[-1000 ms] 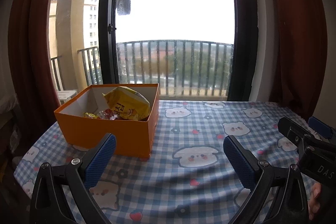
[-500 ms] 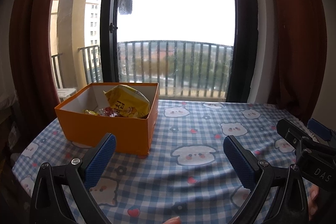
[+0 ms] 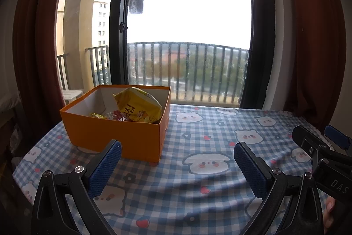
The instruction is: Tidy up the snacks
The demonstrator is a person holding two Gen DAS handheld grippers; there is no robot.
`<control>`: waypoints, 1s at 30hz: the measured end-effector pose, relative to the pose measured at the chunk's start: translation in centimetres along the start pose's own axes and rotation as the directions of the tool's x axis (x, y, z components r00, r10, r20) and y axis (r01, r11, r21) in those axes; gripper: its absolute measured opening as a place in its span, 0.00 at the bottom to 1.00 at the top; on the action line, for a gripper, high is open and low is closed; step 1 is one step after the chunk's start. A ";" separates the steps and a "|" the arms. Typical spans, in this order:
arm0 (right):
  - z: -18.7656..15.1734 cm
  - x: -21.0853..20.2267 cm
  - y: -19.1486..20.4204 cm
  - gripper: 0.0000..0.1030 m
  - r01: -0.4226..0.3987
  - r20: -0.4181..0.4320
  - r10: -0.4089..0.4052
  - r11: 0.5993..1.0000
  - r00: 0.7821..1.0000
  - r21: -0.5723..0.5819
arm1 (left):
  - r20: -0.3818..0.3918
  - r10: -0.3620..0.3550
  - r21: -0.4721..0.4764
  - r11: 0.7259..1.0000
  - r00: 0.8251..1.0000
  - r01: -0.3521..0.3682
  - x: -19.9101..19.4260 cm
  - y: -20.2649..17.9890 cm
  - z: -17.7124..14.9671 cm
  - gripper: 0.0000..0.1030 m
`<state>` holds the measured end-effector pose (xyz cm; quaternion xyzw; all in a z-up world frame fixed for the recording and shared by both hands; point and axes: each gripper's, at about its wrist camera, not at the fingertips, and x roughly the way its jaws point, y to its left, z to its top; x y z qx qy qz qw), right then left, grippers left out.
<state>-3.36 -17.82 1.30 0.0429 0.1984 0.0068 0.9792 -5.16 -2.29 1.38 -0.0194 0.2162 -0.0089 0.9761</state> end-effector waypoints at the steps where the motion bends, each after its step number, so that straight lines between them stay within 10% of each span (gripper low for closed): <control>1: 0.0 0.1 0.0 1.00 0.000 0.001 0.000 1.000 1.000 0.001 | 0.001 0.000 -0.001 1.000 1.000 0.000 0.1 0.0 0.0 0.99; 30: 0.2 0.4 0.4 1.00 0.043 0.013 -0.043 0.999 0.999 0.002 | 0.024 0.005 0.010 1.000 1.000 -0.006 0.9 -0.3 0.9 0.99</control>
